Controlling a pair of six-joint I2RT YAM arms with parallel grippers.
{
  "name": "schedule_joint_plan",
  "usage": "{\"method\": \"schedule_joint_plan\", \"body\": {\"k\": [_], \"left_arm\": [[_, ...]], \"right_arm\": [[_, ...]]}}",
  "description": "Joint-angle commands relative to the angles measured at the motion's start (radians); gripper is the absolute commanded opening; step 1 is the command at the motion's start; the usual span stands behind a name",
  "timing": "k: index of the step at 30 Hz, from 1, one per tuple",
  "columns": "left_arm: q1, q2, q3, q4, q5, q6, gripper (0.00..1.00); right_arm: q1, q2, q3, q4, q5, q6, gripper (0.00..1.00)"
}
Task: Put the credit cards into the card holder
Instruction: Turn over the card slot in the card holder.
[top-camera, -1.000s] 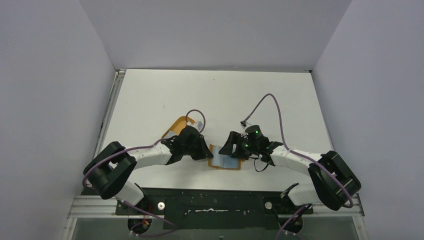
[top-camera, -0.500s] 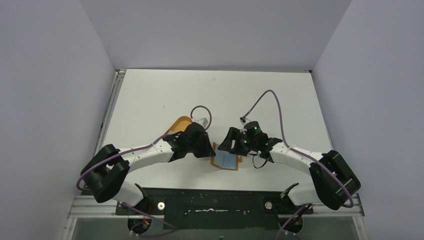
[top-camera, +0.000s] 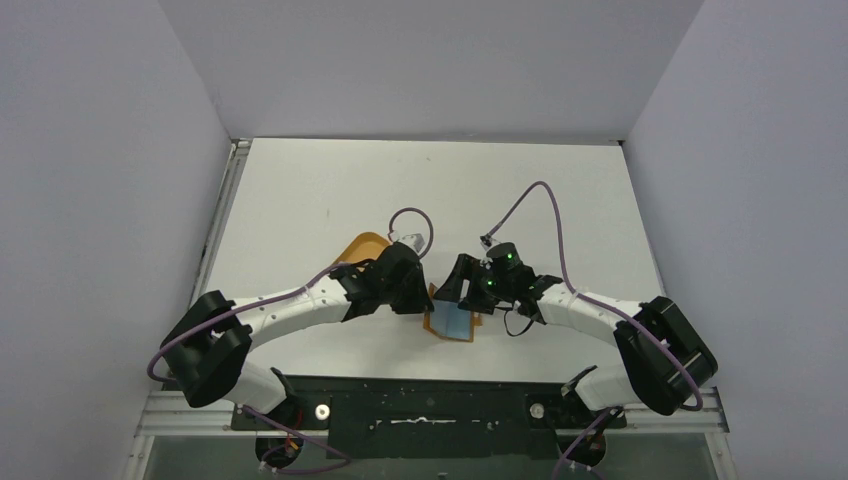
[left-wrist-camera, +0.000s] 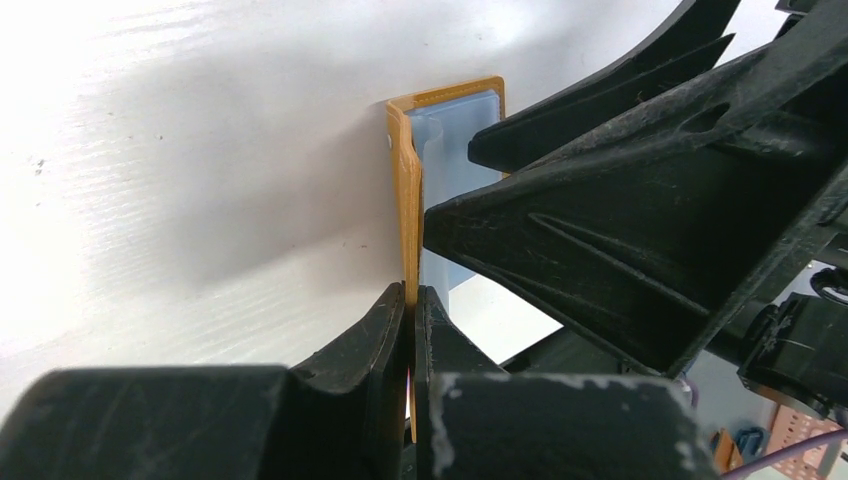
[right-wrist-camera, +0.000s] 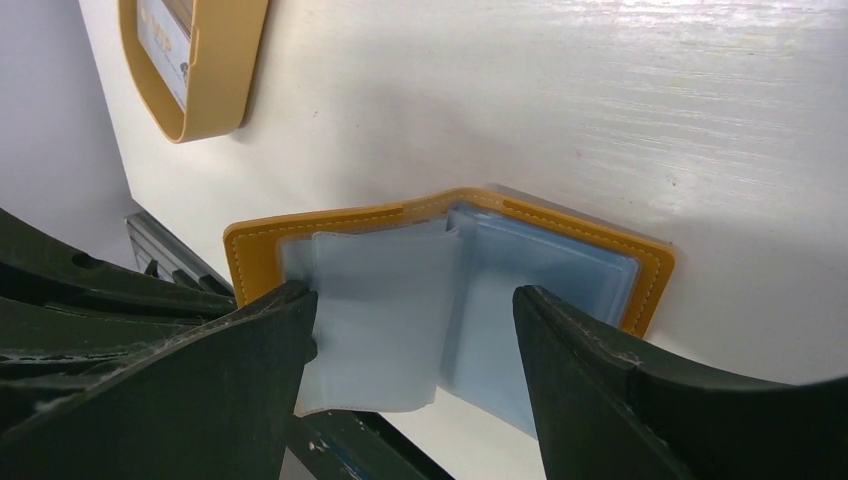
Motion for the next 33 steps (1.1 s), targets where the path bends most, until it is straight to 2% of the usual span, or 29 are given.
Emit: {"method": "schedule_joint_plan", "body": {"k": [1, 7, 14, 20, 25, 29, 33], "left_arm": [[-0.014, -0.025, 0.07, -0.037, -0.039, 0.03, 0.0], [-0.015, -0.032, 0.098, -0.107, -0.093, 0.026, 0.0], [-0.02, -0.043, 0.108, -0.121, -0.105, 0.023, 0.0], [-0.024, -0.05, 0.11, -0.136, -0.114, 0.021, 0.0], [-0.03, -0.057, 0.125, -0.164, -0.136, 0.023, 0.0], [-0.03, -0.058, 0.124, -0.167, -0.139, 0.023, 0.0], [-0.033, -0.055, 0.113, -0.149, -0.129, 0.016, 0.0]], "right_arm": [[-0.012, -0.015, -0.009, 0.083, -0.024, 0.04, 0.75], [-0.025, -0.029, -0.049, 0.127, -0.042, 0.069, 0.75], [-0.029, -0.008, -0.064, 0.149, -0.05, 0.076, 0.63], [-0.028, -0.02, -0.087, 0.221, -0.072, 0.095, 0.66], [-0.029, -0.075, -0.091, 0.213, -0.04, 0.096, 0.66], [-0.028, -0.099, -0.07, 0.147, -0.017, 0.066, 0.58], [-0.028, -0.067, -0.05, 0.102, -0.018, 0.05, 0.44]]}}
